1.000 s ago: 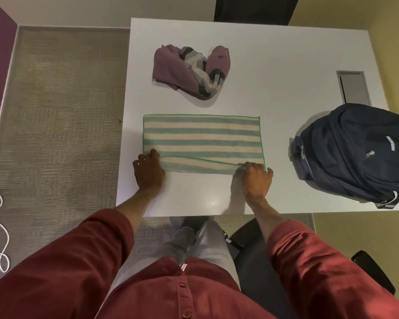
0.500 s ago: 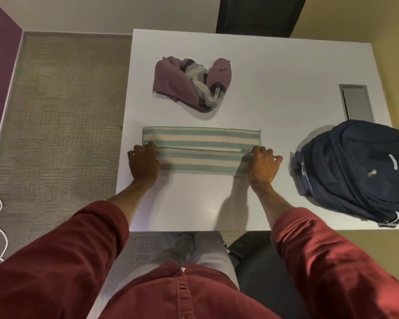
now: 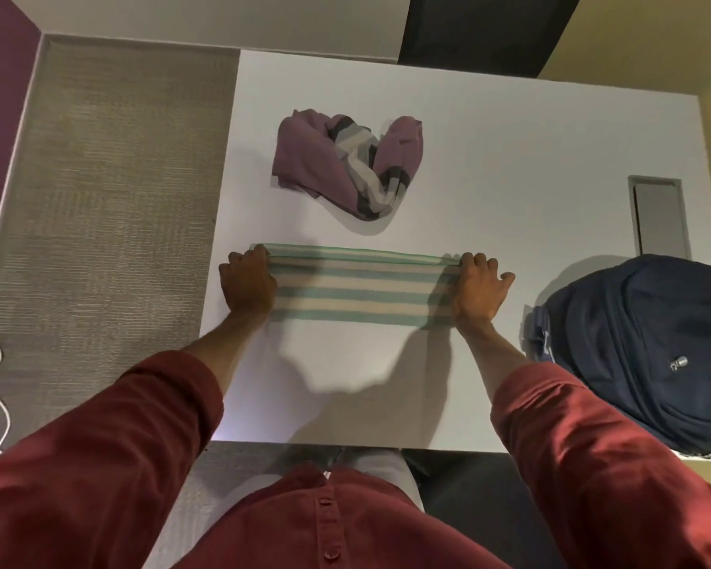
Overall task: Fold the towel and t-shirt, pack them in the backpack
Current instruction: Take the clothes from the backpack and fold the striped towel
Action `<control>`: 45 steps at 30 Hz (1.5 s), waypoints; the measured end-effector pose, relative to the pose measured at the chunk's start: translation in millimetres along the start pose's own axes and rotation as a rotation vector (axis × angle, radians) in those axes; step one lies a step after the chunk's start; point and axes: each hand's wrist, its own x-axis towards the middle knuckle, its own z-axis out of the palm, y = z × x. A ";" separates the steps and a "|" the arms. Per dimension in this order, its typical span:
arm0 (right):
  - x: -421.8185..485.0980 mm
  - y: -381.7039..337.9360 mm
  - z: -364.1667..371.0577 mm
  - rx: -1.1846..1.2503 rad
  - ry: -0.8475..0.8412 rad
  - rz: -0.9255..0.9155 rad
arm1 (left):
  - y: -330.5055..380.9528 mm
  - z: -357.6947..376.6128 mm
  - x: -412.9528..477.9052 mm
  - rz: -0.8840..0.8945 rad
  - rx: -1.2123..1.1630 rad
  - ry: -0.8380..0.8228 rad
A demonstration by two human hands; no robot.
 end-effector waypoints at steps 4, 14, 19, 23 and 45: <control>16.1 -1.5 6.7 -0.012 -0.043 0.001 | 1.3 4.7 17.8 -0.002 0.030 -0.029; 37.9 3.9 31.7 -0.009 -0.072 0.005 | 12.4 21.4 43.3 -0.054 -0.004 -0.088; 39.2 4.3 35.2 0.101 -0.041 0.019 | 14.2 33.1 32.8 -0.080 -0.061 -0.006; 22.1 -5.7 36.5 0.200 0.018 -0.042 | 21.4 39.7 9.9 0.047 -0.062 0.043; -24.0 -11.3 84.0 0.273 -0.082 -0.062 | -18.8 87.3 -39.7 0.132 -0.102 -0.097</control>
